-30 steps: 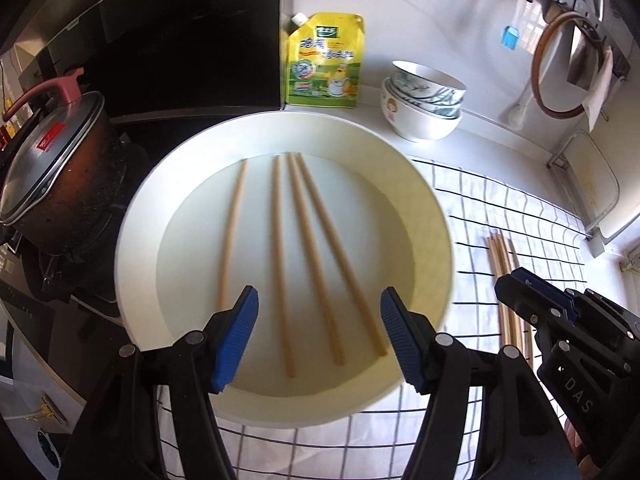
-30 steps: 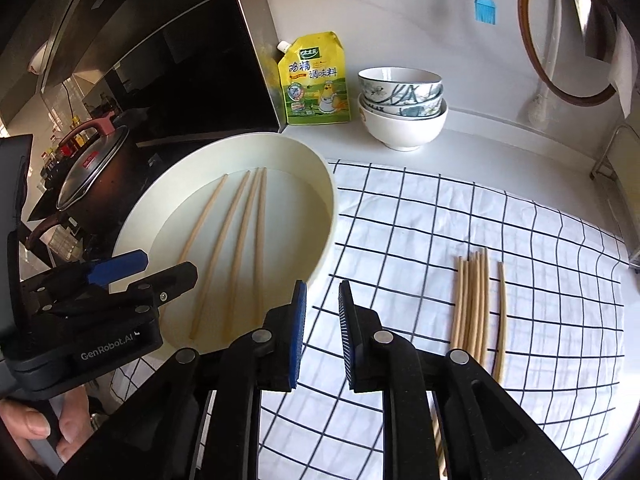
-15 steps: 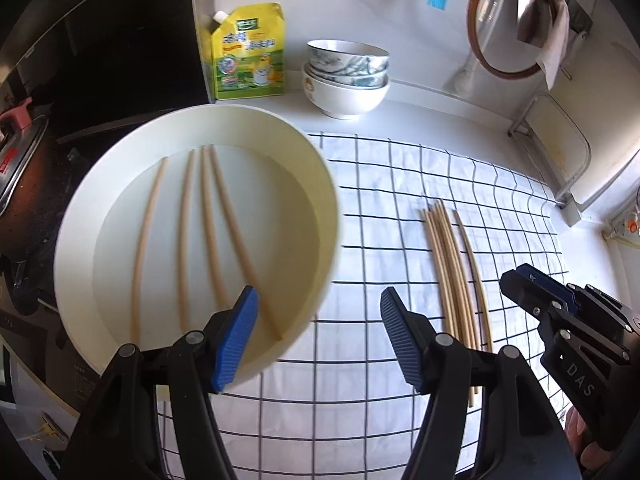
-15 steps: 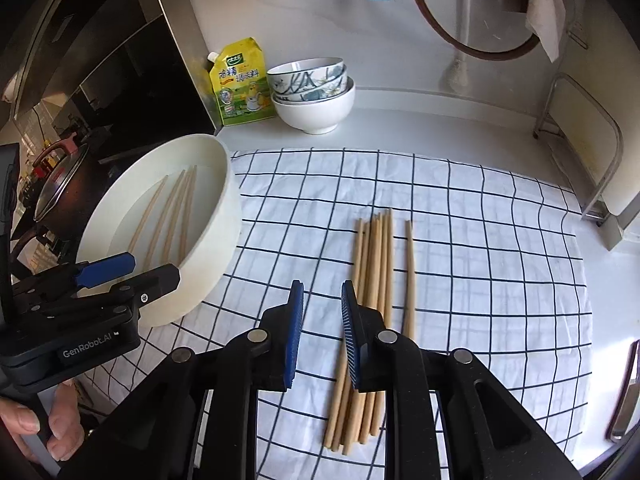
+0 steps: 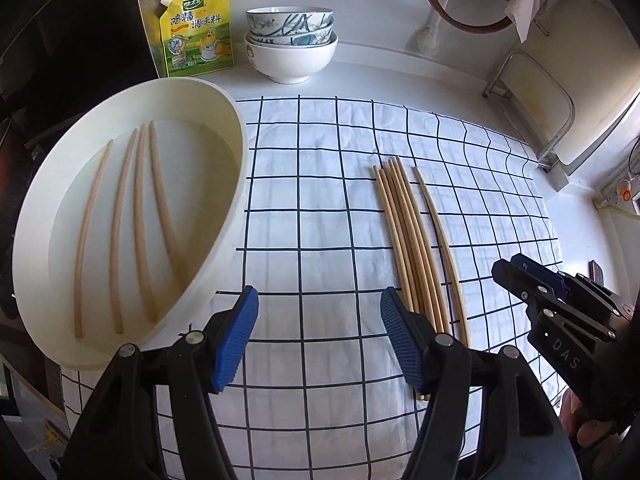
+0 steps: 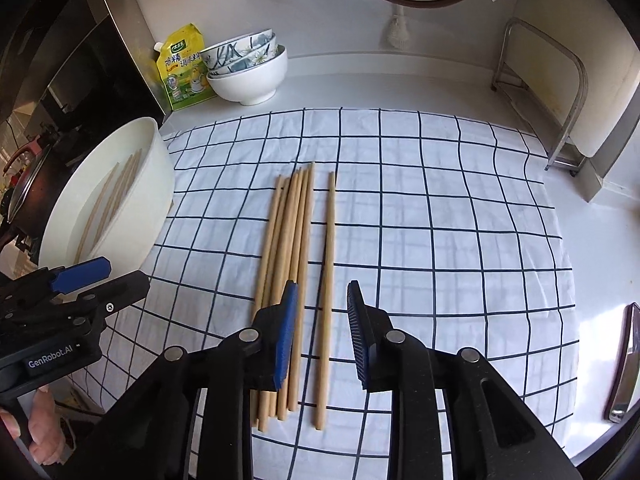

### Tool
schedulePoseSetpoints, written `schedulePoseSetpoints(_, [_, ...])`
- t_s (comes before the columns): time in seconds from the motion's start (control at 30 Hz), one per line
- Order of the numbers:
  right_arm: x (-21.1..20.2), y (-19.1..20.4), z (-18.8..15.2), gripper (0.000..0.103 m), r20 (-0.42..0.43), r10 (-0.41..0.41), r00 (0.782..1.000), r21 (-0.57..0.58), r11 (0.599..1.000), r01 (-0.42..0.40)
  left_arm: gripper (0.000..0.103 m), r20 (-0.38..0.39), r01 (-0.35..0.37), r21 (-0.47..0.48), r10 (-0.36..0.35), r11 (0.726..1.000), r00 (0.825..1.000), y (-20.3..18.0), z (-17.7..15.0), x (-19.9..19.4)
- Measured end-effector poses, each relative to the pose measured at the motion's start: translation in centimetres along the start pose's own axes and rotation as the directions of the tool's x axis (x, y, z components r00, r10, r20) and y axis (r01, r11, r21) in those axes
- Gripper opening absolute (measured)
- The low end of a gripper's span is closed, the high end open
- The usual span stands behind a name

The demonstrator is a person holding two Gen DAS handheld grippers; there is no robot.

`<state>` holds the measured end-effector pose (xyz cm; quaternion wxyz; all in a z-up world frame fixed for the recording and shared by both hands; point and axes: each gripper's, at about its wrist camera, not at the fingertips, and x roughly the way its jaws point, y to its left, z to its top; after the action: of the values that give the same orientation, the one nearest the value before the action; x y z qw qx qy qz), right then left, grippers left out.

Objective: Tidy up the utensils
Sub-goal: 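Move both open tools back from the basin to the chopstick row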

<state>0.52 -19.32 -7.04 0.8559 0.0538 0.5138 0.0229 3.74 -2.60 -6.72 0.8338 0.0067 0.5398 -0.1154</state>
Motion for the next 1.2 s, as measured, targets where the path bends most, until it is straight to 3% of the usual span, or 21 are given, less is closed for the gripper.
schedulePoseSetpoints(0.5, [4.0,-1.6,-2.0,0.031,-0.064,0.013,0.998,-0.007,1.000,-0.014,0.065,-0.047,-0.015,0.013,0.016,1.000,0.999,-1.8,-1.5,3.2])
schedulePoseSetpoints(0.9, [5.4,-1.3,-2.0,0.031,-0.049,-0.017,0.999,-0.048,0.999,0.015,0.066,-0.064,-0.031,0.013,0.032,0.999,0.997,-2.4,-2.0,4.1])
schedulePoseSetpoints(1.2, [5.0,-3.8,-2.2,0.031,-0.032,-0.023,0.999,-0.014,1.000,0.022,0.068,-0.055,-0.030,0.008,0.031,1.000,0.998,-4.1,-1.8,6.0])
